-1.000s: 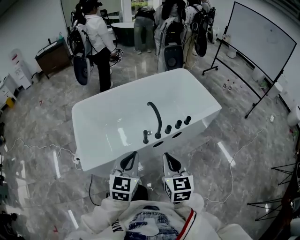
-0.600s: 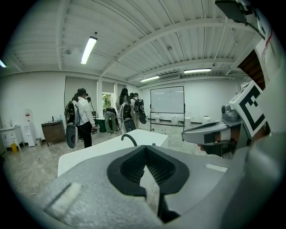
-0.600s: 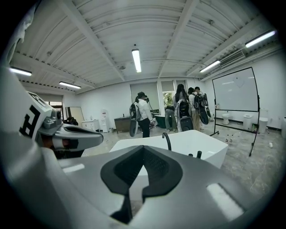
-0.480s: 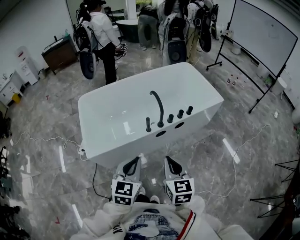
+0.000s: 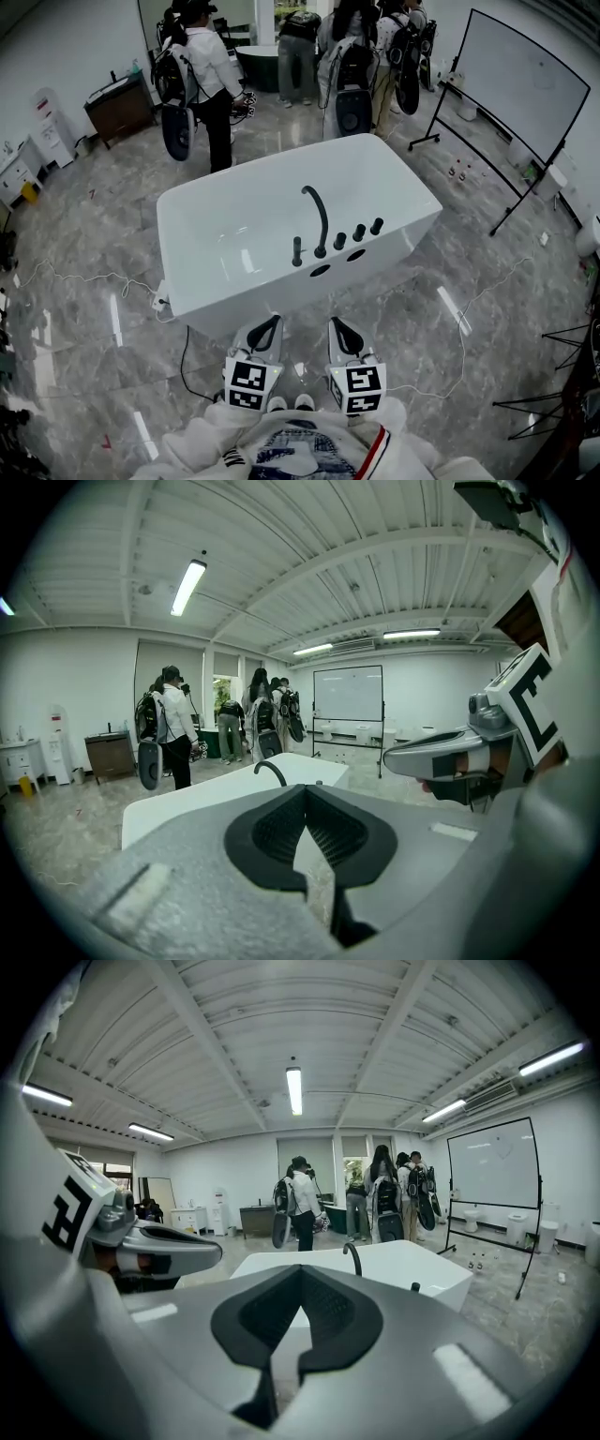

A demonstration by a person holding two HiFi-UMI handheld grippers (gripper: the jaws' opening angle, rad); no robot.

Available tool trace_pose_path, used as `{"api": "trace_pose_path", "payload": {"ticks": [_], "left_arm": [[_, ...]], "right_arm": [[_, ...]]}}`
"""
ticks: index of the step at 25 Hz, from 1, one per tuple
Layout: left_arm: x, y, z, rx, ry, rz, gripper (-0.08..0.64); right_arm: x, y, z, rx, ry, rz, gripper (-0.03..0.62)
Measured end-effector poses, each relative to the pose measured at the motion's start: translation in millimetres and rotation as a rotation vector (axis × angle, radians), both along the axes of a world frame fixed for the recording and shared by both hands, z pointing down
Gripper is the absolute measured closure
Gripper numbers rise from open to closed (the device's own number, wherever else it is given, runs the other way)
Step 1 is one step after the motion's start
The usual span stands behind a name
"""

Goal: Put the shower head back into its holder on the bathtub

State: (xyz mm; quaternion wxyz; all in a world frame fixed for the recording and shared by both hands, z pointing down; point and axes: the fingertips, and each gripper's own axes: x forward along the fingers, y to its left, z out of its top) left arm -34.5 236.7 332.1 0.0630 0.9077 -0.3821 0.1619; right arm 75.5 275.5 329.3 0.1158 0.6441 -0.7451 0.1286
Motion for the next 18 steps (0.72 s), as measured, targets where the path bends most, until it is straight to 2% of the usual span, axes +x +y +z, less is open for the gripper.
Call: {"api": "trace_pose_path", "payload": {"ticks": [6,18], "left_arm": [[-11.7,0.6,-2.3,-0.003,0.017,0.005,0.554],[-17.3,3.9,-0.1,-0.017,0.029,0.023,0.554]], "right_arm": [[-13.6,4.7,4.4,-0.022,-0.028,0.006,0.588],[-20.4,7.0,11.7,-0.044,-0.011,0.014,0.588]]}}
